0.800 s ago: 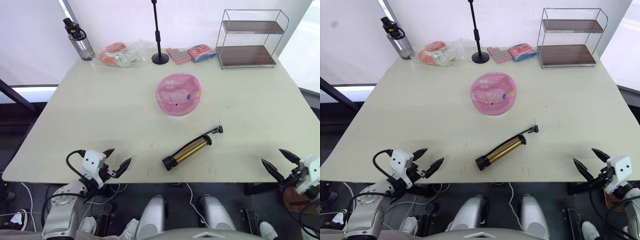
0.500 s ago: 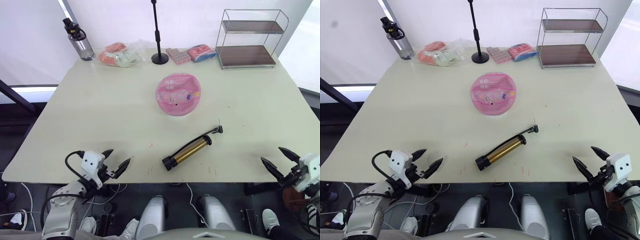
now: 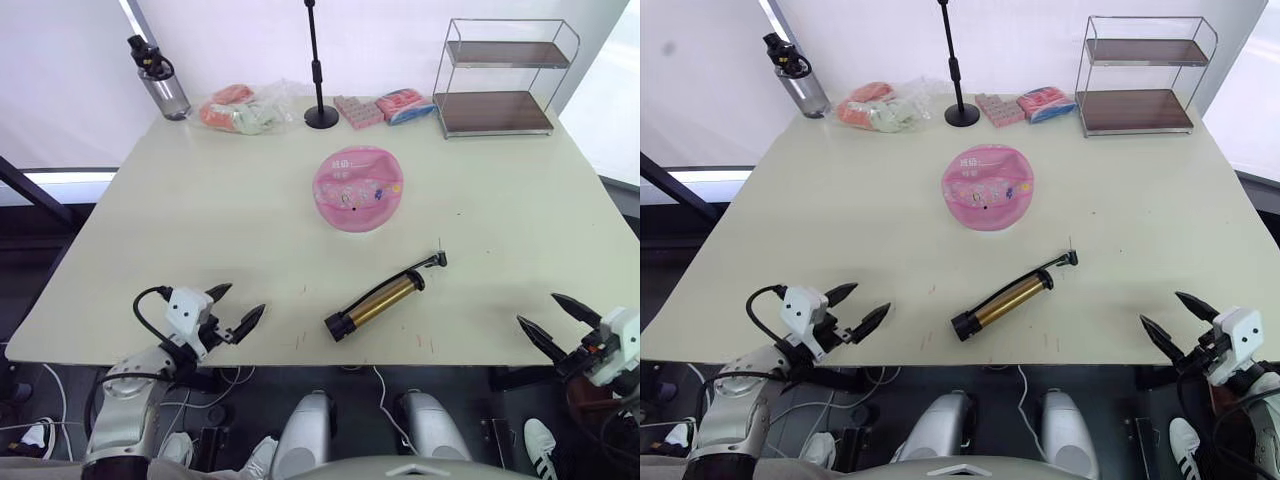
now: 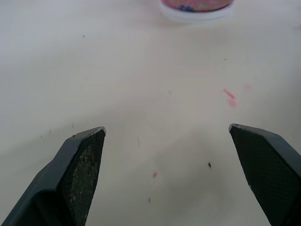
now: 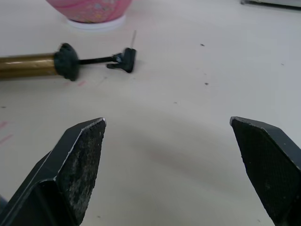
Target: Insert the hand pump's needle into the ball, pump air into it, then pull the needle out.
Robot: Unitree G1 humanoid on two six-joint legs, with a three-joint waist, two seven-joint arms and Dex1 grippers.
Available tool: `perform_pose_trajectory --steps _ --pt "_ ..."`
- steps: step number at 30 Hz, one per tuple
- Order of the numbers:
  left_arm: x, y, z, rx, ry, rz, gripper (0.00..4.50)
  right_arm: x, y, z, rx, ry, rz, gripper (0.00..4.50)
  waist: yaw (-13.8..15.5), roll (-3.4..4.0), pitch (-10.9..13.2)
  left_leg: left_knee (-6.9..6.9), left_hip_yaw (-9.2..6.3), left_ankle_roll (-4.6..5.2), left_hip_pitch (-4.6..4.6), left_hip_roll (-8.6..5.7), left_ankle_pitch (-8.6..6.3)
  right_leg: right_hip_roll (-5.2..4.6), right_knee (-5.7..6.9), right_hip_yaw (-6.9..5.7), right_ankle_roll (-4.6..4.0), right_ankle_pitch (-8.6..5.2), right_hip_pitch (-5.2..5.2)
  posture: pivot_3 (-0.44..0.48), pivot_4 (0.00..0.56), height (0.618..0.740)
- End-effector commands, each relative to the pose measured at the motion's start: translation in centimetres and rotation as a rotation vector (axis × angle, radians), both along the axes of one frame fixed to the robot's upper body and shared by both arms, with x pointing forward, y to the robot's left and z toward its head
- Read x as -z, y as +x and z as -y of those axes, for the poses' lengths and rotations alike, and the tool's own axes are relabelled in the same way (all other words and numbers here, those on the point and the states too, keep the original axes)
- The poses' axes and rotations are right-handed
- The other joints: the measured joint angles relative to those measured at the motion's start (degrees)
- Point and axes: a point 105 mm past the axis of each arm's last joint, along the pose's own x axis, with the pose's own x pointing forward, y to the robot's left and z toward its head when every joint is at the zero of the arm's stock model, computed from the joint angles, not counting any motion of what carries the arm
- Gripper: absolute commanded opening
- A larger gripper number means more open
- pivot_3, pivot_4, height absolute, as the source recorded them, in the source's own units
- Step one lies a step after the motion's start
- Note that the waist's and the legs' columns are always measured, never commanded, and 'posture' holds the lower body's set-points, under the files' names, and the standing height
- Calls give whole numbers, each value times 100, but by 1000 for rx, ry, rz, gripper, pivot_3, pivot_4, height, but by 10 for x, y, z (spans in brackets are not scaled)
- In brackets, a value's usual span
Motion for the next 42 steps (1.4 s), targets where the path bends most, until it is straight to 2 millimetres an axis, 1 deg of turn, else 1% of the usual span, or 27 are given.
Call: perform_pose_trajectory --steps 1,5,7,10,13,14,16,24,27,29,32,35,40,42 --pt "-10 5 16 83 25 9 4500 -19 -3 -2 -40 1 51 4431 0 0 0 0 1 0 0 0 0 0 0 0 0 0 0 0 150 731" --pt "-12 15 32 151 28 -10 4500 -27 -8 -9 -80 10 57 4431 1 0 0 0 0 0 0 -1 0 2 0 0 0 0 0 0 150 731" --pt "-15 23 43 192 20 -17 4500 -33 -9 -13 -93 10 63 4431 6 0 1 0 -1 0 0 -1 0 2 1 0 1 0 0 0 150 731" --pt "-21 35 57 244 -7 -23 4500 -40 -9 -17 -101 10 71 4431 11 -1 1 0 -3 0 -1 -3 0 4 1 -1 1 1 0 0 150 731" --pt "-23 41 69 297 -23 -35 4500 -45 -9 -21 -108 12 75 4431 -10 -2 1 1 -2 0 -1 -5 0 4 1 0 3 2 0 0 150 731" --pt "-23 44 79 335 -13 -41 4500 -47 -9 -24 -115 14 79 4431 -18 -2 1 0 0 0 -1 -5 0 4 0 1 21 12 0 0 150 731" --pt "-23 50 93 391 5 -54 4500 -50 -10 -27 -125 16 82 4431 -5 -2 2 -2 -1 0 -1 -6 0 5 0 1 21 12 0 0 150 731" --pt "-28 67 137 520 42 -78 4500 -59 -13 -36 -173 10 88 4431 -7 -7 4 0 -6 1 -5 -8 0 8 -1 0 23 13 0 0 150 731" --pt "-28 74 155 547 70 -90 4500 -67 -17 -45 -219 -4 91 4431 4 -8 5 1 -7 1 -5 -9 0 9 0 1 24 14 0 0 150 731" --pt "-27 77 163 552 83 -95 4500 -71 -18 -48 -234 -10 91 4431 -4 -10 6 4 -7 1 -7 -10 0 9 0 1 25 14 0 0 150 731" --pt "-26 87 177 531 92 -97 4500 -76 -19 -52 -256 -19 92 4431 -5 -15 10 2 -8 1 -7 -9 0 10 0 1 25 14 0 0 150 731" --pt "-19 91 191 544 139 -104 4500 -78 -20 -55 -270 -21 94 4431 6 -25 15 4 -13 1 -11 -12 0 11 0 -2 26 15 0 0 150 731" --pt "-13 102 207 526 195 -118 4500 -78 -21 -56 -275 -21 90 4431 0 -30 18 3 -16 1 -14 -13 0 11 -2 -2 27 15 0 0 150 731" --pt "-11 103 213 537 204 -125 4500 -77 -22 -56 -276 -21 89 4431 2 -30 19 3 -20 1 -15 -14 0 11 -2 -5 27 15 0 0 150 731"
